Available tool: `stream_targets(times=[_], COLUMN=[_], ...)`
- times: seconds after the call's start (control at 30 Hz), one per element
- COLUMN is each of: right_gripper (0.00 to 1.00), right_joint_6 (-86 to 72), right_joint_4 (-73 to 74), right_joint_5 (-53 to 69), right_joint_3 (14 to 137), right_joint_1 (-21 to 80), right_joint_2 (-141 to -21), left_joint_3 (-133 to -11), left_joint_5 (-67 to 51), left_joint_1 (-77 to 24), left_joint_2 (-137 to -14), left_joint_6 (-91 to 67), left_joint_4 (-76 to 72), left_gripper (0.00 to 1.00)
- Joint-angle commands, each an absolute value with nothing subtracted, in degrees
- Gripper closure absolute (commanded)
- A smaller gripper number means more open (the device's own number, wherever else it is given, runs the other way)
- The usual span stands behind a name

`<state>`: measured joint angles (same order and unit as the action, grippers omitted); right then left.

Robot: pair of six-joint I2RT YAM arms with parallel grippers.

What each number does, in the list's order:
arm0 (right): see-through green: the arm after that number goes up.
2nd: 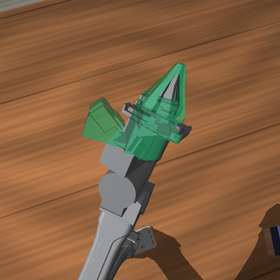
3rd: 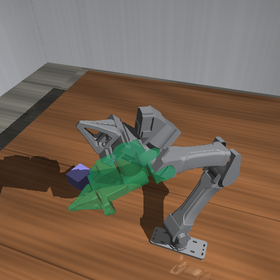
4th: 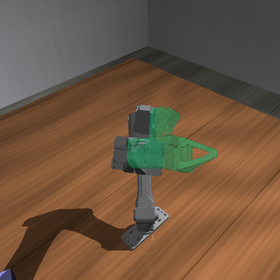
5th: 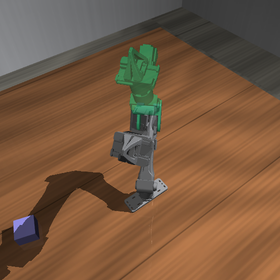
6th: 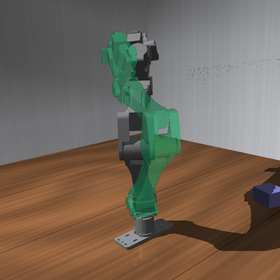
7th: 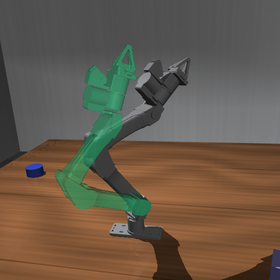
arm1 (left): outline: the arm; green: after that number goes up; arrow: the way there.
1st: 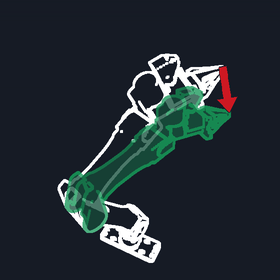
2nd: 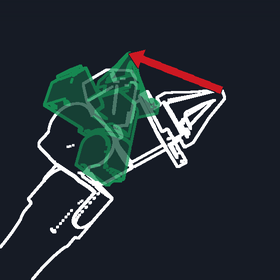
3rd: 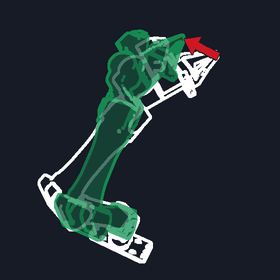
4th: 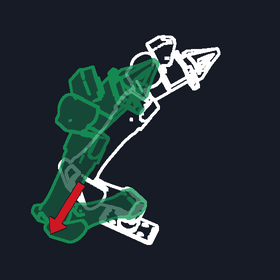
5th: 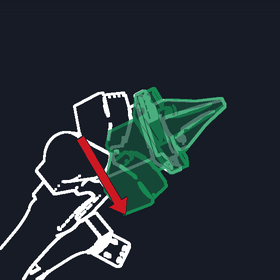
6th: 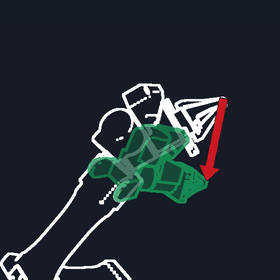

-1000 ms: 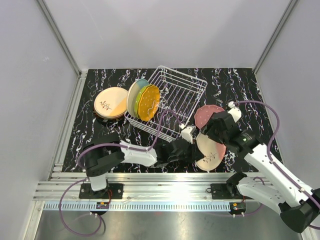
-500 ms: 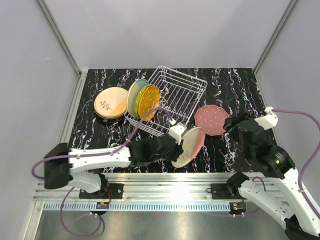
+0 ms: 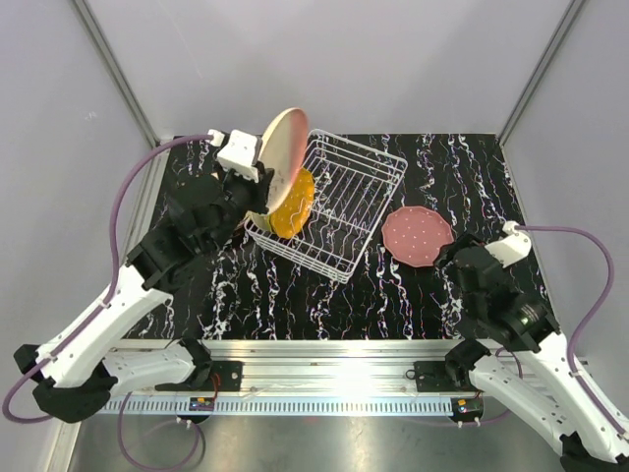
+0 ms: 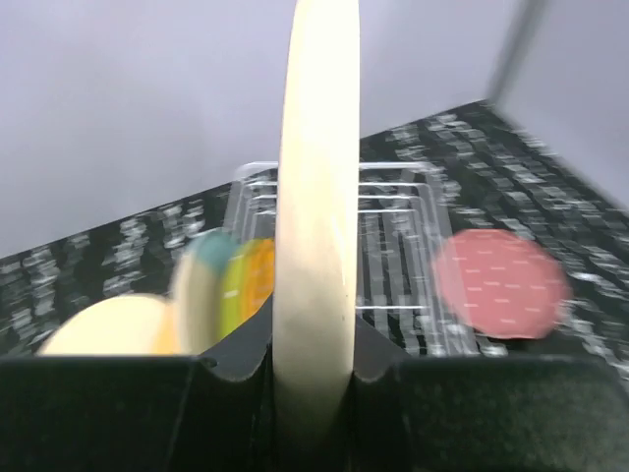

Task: Load the plates into the dish rack
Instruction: Insert the plate into the dish rack

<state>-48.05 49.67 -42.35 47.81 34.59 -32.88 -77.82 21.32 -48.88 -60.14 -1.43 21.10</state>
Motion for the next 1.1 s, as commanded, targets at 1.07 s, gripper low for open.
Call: stream_targets(times=[1.07], right_gripper=[0.14], right_joint_6=[-34.5], right_joint_4=[35.2], right_joint_5=[-44.1], right_joint_3=[39.3], right_joint_1=[34.5], right_joint_2=[-34.3], left_joint_3=[-67.8], left_joint_5=[-4.3], left_joint_1=[-30.3], left_joint_2=[-74.1], left_joint_6=[-1.3], left_joint_4=[5.4], left_gripper=[1.00])
